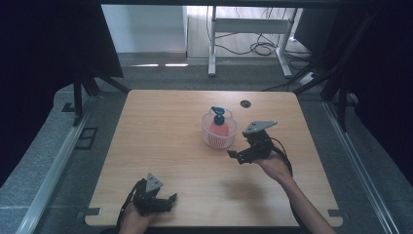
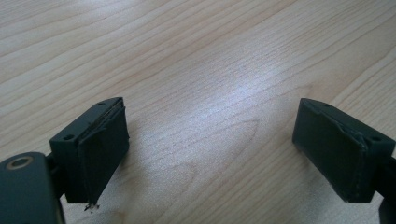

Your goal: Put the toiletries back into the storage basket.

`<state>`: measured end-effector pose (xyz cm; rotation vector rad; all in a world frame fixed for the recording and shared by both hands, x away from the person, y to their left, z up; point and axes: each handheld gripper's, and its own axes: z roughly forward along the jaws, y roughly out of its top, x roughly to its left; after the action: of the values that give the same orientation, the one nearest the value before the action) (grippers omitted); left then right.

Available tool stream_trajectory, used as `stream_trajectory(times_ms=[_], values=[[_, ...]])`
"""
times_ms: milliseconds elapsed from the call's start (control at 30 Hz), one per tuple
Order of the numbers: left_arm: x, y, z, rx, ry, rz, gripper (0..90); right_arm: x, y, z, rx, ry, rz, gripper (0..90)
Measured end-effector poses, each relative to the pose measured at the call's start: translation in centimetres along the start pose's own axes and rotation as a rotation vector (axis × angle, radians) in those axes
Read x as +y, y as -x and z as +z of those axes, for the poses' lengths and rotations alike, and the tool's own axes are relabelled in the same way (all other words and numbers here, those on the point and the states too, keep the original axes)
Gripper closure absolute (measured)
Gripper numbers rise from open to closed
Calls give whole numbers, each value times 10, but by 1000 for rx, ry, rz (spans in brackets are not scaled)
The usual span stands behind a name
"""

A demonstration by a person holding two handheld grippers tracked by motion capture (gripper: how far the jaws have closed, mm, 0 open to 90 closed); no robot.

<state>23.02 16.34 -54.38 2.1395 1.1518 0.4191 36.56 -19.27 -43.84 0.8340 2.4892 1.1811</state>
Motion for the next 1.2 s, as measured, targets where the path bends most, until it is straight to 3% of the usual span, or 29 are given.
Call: stream_trajectory(times_ms=[633, 1200], values=[[0, 0, 0, 1, 0, -2, 104, -31, -1, -16, 3, -5, 24, 29], [0, 0, 0, 2, 0, -4, 103, -72, 1, -34, -31, 11, 68, 25]])
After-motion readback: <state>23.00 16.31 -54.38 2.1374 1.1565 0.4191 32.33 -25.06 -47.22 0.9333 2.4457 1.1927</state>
